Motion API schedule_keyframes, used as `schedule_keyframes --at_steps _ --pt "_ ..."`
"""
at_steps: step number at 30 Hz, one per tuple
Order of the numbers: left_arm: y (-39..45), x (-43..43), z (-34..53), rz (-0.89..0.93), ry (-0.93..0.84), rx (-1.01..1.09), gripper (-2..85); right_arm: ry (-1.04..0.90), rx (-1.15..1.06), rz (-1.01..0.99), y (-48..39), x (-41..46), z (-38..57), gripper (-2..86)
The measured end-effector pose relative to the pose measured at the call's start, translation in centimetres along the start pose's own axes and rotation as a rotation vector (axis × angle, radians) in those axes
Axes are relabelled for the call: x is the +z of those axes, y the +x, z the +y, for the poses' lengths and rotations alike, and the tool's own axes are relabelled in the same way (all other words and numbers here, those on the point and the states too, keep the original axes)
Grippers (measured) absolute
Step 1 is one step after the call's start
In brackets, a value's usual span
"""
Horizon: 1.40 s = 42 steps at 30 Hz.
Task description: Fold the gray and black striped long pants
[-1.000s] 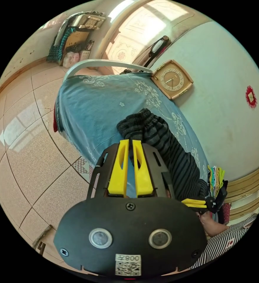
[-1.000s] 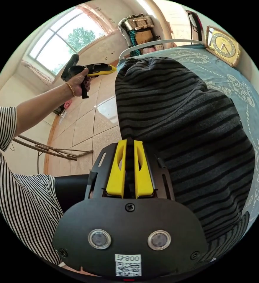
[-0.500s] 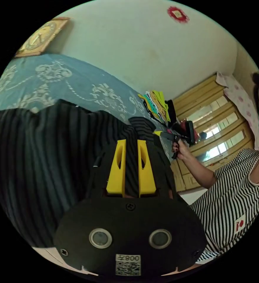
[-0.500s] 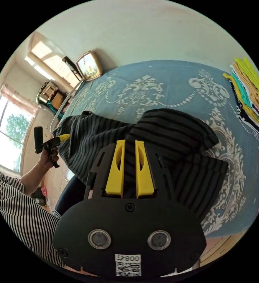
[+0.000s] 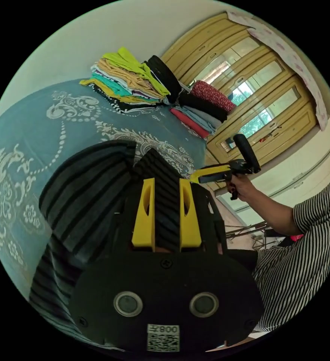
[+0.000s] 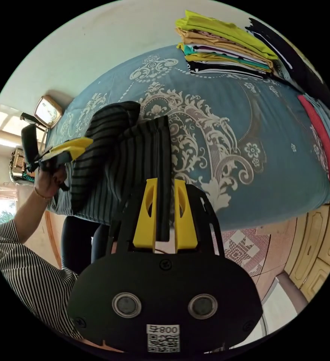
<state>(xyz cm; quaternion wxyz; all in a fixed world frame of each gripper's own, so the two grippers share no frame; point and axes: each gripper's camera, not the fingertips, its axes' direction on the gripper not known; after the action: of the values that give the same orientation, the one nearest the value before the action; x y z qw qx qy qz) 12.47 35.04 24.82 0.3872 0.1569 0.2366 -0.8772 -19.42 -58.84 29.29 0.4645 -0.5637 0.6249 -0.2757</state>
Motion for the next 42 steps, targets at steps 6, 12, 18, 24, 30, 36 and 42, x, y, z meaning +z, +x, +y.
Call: schedule_keyframes --at_steps 6,12,18,24,30,36,42 --pt "-0.5 12.8 -11.0 -0.174 -0.224 0.169 8.5 -0.044 0.063 -0.054 2.3 0.5 6.2 9.7" --pt "-2.6 20.8 -14.3 -0.256 -0.398 0.158 2.6 -0.070 -0.005 -0.023 2.1 0.3 6.6 3.2" --pt "-3.5 24.3 -16.1 -0.261 -0.323 0.149 2.2 -0.041 -0.027 -0.066 4.5 -2.7 8.7 1.9" --pt "-5.3 22.8 -15.8 -0.236 -0.186 0.124 4.5 -0.061 0.032 -0.153 7.8 -1.0 9.6 2.9" --pt "-9.6 12.4 -7.8 -0.298 0.091 -0.136 8.2 0.048 0.064 -0.148 10.2 -4.6 10.9 6.1" --pt "-17.1 9.6 -2.9 -0.272 0.154 -0.445 10.2 0.139 -0.174 -0.196 6.2 -5.6 3.0 8.0" --pt "-22.7 12.4 -5.4 -0.179 0.078 -0.492 10.1 0.113 -0.411 -0.190 0.2 -5.0 -6.6 8.8"
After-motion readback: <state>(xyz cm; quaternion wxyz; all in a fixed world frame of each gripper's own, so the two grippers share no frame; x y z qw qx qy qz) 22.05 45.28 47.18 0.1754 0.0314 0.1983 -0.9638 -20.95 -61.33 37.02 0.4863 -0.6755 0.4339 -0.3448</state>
